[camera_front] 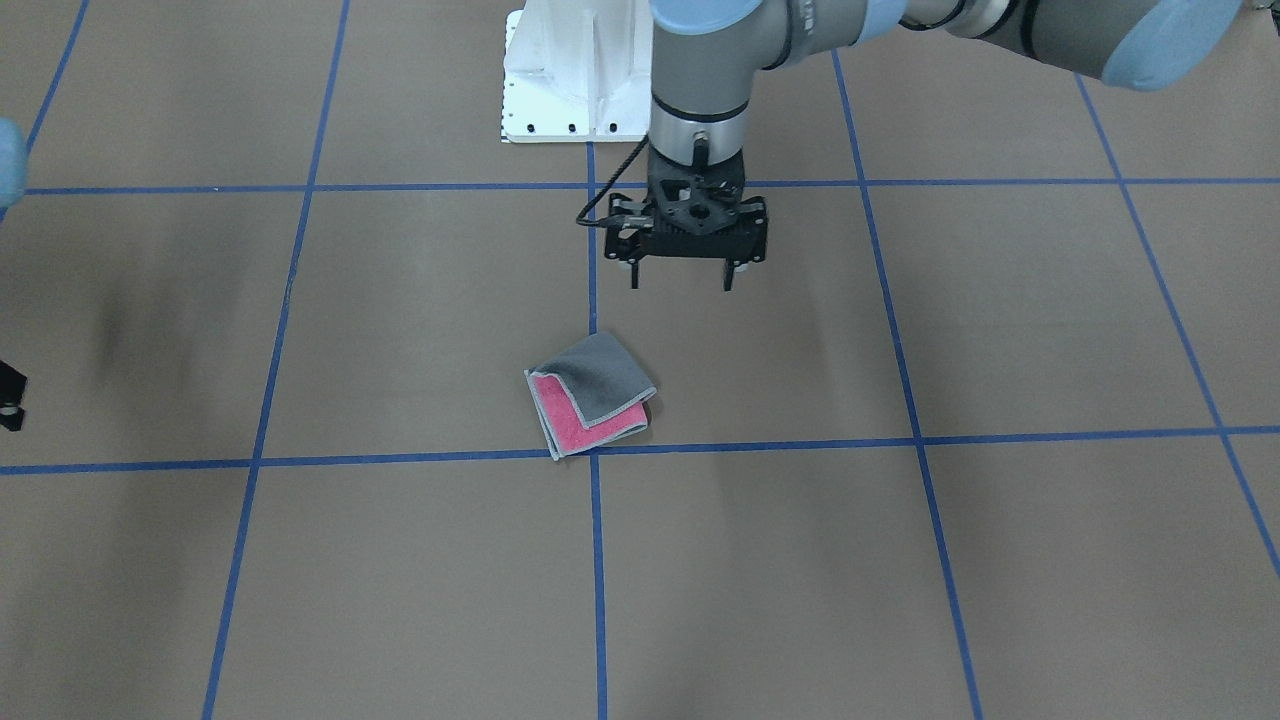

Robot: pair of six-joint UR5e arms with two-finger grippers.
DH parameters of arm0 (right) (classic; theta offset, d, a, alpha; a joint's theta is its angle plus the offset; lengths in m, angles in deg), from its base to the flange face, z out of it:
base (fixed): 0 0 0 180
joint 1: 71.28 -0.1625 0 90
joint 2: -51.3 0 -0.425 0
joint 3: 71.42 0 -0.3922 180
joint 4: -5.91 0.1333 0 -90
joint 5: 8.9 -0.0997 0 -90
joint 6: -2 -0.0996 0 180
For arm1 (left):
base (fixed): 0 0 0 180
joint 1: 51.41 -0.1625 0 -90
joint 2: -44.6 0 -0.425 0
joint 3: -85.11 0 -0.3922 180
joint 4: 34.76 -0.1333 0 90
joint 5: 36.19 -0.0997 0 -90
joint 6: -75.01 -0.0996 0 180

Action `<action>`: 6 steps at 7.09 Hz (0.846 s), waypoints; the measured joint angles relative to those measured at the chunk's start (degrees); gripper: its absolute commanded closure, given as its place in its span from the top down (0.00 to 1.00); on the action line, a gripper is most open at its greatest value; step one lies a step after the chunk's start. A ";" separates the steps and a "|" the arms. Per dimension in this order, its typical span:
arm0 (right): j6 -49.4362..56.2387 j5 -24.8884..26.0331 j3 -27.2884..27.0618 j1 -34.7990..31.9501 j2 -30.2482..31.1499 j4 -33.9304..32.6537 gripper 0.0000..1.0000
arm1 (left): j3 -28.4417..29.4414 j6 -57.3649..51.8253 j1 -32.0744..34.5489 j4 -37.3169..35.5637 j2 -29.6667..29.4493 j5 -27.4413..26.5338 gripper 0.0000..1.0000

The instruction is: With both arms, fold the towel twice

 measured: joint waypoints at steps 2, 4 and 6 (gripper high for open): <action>15.16 -1.89 -0.12 -8.32 3.92 -4.02 1.00 | -4.31 -16.48 8.60 -3.65 8.01 6.11 1.00; 26.45 -2.28 -0.15 -14.87 8.39 -5.45 1.00 | -5.05 -30.18 16.07 -3.93 14.76 9.36 1.00; 33.60 -2.38 -0.12 -19.46 12.29 -5.61 1.00 | -5.02 -42.27 23.00 -3.44 21.23 11.71 1.00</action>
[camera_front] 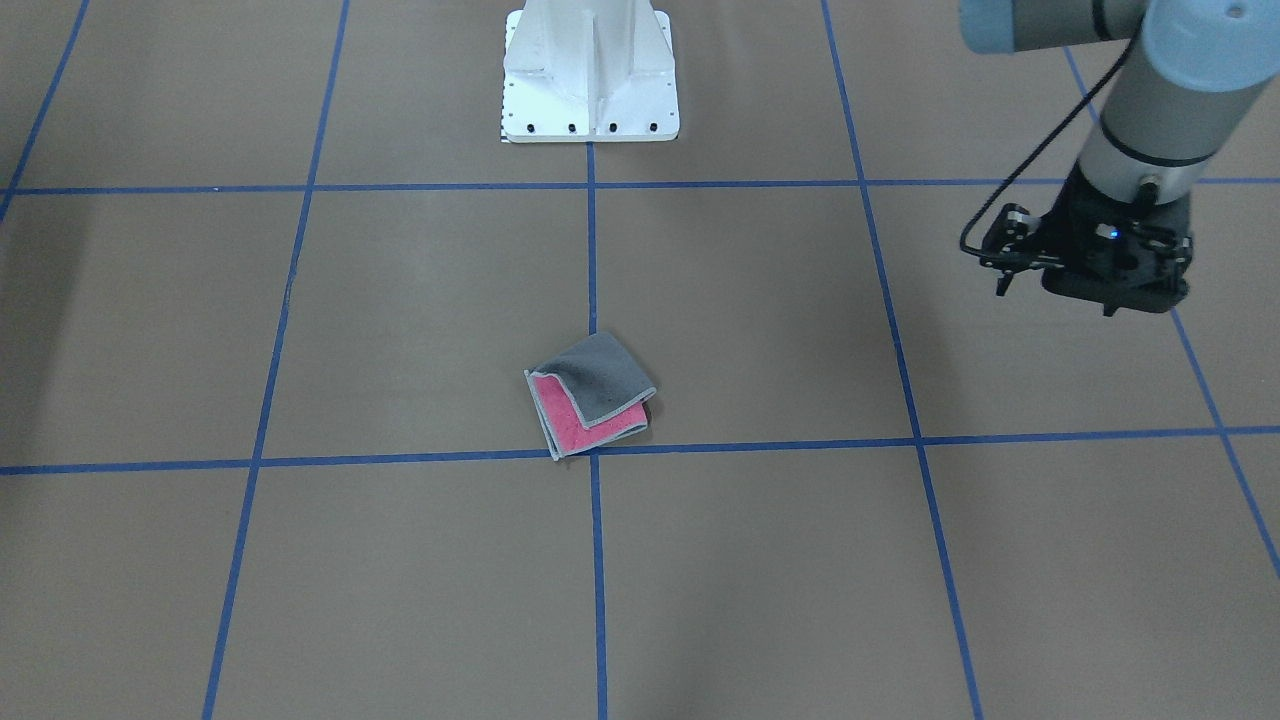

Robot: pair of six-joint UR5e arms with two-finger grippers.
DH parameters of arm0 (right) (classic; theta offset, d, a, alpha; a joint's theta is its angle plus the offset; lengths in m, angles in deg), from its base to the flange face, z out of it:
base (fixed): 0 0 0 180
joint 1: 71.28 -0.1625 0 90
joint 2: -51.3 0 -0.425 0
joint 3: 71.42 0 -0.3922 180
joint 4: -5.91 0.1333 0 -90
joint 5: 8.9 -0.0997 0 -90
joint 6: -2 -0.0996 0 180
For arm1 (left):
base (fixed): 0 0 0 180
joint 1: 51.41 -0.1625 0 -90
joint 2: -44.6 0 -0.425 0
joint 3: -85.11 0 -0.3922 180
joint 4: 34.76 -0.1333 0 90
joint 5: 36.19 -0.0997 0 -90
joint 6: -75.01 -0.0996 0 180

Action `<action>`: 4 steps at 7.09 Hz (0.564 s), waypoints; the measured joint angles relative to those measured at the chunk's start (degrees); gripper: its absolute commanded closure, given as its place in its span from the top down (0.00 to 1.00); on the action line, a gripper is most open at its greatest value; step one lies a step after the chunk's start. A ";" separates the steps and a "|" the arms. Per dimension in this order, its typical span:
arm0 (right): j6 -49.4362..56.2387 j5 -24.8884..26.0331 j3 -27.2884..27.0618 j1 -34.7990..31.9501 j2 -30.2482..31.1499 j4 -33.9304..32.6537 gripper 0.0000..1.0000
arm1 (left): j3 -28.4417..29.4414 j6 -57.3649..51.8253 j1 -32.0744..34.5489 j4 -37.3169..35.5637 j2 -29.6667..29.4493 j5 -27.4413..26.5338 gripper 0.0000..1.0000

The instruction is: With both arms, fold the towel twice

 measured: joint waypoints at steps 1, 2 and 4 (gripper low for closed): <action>2.25 -0.02 0.01 -1.64 1.64 0.02 1.00 | 0.17 -5.39 3.57 0.85 3.47 1.50 1.00; 3.55 -0.02 0.13 -2.59 2.89 0.10 1.00 | 0.67 -9.87 7.16 2.22 6.94 3.57 1.00; 3.86 0.18 0.42 -3.10 3.94 0.32 1.00 | 2.90 -17.23 14.68 5.28 13.63 8.26 1.00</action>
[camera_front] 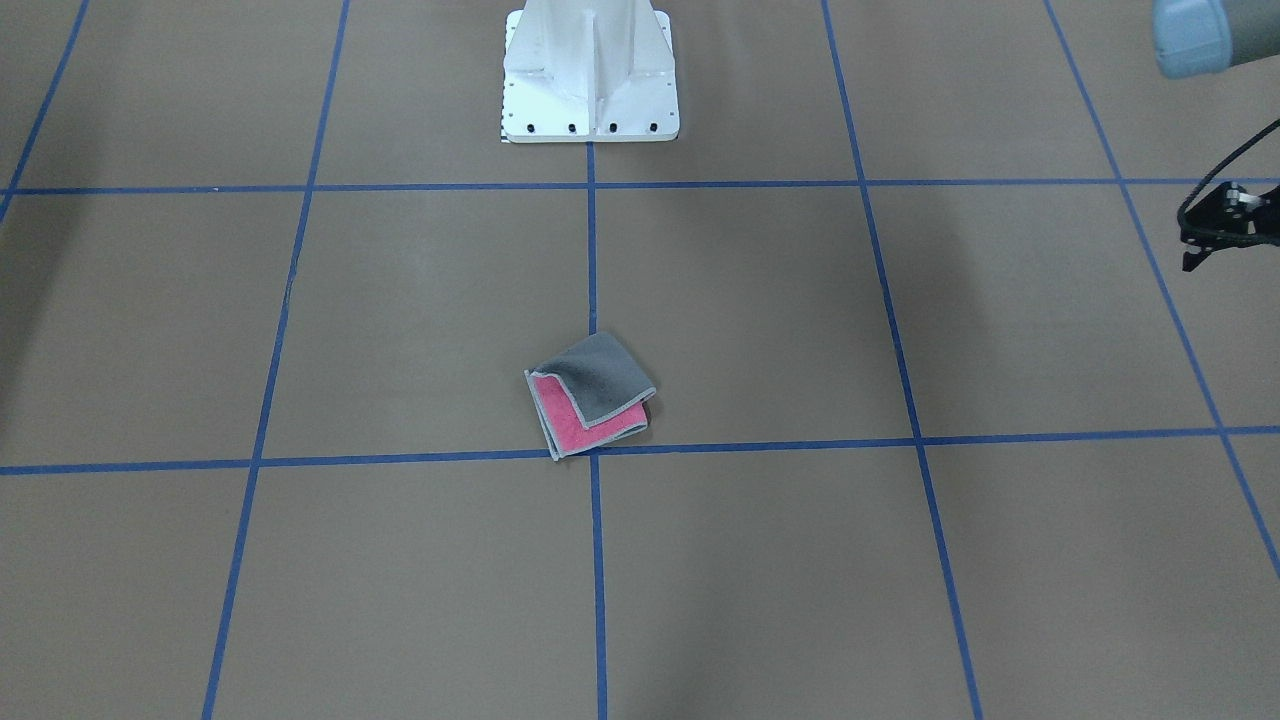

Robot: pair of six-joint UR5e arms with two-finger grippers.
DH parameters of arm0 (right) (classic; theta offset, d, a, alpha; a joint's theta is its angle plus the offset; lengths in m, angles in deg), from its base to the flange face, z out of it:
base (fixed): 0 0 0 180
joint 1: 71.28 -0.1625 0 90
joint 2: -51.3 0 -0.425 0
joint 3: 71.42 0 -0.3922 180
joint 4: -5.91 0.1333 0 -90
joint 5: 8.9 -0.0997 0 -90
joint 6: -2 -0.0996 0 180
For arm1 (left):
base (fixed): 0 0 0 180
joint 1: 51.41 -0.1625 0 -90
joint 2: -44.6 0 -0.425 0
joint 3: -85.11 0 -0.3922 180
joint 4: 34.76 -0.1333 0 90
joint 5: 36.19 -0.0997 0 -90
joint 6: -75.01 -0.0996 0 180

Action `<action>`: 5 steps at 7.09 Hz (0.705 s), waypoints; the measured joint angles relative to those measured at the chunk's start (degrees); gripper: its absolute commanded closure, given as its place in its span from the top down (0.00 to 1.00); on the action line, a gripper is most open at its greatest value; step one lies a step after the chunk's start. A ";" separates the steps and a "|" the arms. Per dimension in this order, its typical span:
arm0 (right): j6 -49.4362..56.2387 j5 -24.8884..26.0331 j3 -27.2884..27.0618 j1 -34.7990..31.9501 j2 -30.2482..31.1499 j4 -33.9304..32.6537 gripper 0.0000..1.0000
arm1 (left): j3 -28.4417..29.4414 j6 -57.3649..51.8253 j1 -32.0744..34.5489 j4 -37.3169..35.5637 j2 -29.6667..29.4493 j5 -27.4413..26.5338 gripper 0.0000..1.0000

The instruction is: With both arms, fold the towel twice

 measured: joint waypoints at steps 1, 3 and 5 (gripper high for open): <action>-0.21 0.08 0.16 -0.02 0.11 0.10 1.00 | 1.56 -2.70 3.39 1.35 3.02 1.39 1.00; -1.06 0.17 0.32 -0.04 0.08 0.18 1.00 | 5.64 -4.12 7.69 2.51 6.57 2.11 1.00; -6.74 -0.49 -0.02 0.14 -0.21 0.21 1.00 | 7.83 -3.65 10.89 2.87 7.75 4.55 1.00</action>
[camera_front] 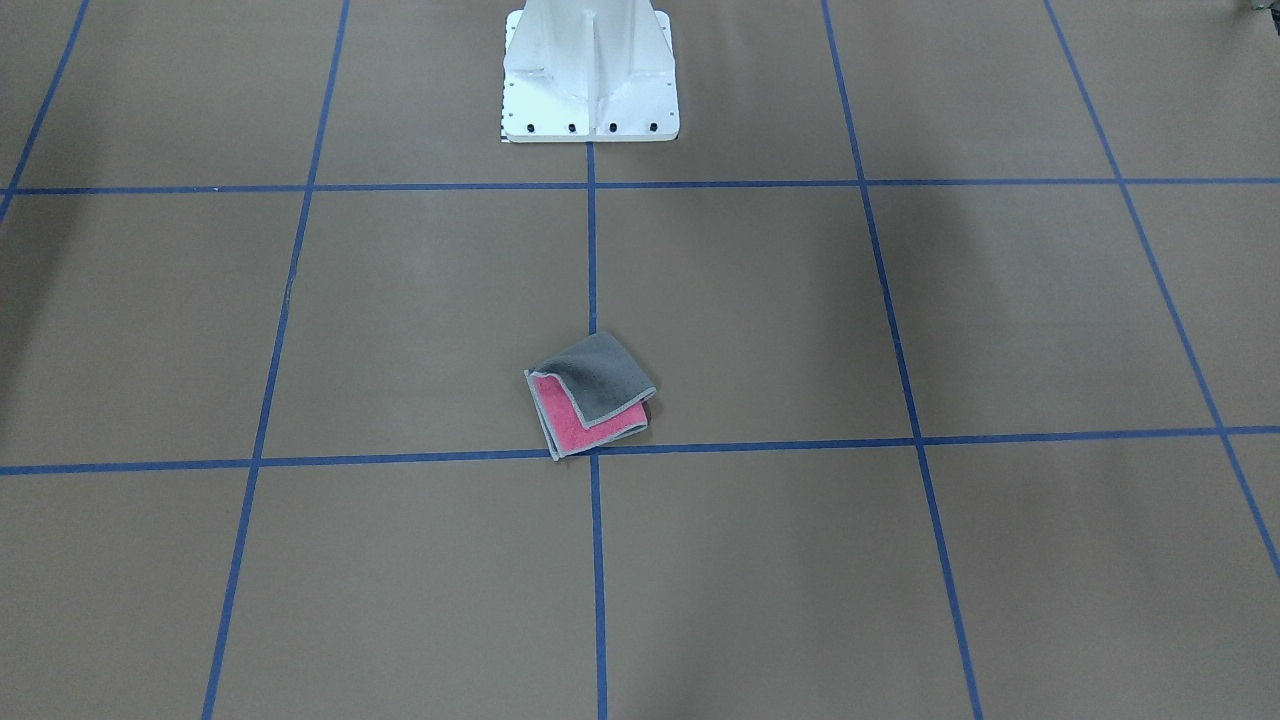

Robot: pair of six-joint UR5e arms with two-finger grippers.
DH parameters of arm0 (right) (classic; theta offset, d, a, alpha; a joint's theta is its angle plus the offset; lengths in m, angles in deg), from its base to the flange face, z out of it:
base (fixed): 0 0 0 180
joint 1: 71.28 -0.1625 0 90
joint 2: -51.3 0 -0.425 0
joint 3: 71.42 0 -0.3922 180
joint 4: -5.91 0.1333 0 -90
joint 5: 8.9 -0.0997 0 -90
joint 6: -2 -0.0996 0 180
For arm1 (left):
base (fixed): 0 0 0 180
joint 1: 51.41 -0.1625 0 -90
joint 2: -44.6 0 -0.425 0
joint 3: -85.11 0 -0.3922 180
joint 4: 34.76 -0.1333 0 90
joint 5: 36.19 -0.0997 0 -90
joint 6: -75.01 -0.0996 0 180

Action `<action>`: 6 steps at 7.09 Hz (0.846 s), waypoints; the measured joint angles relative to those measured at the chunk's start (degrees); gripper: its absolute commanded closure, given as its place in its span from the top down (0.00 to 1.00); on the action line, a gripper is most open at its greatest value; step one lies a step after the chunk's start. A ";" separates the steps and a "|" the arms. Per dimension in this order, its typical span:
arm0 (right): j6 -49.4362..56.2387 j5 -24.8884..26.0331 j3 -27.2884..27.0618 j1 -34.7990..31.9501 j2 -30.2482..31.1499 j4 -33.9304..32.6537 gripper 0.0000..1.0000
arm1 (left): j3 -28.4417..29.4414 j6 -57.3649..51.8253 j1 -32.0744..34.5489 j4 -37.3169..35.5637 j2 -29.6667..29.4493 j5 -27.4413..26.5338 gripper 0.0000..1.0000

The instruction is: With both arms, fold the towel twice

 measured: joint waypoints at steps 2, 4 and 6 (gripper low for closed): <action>-5.80 -0.64 -0.17 1.52 -0.50 0.00 1.00 | -0.35 0.77 3.27 0.26 2.26 4.89 1.00; -8.13 -0.69 -0.38 2.91 -0.71 0.22 1.00 | -2.46 0.99 4.88 3.16 5.37 6.09 1.00; -8.41 -0.64 -0.51 3.26 -0.69 0.33 1.00 | -3.56 0.99 5.08 6.31 6.62 6.19 1.00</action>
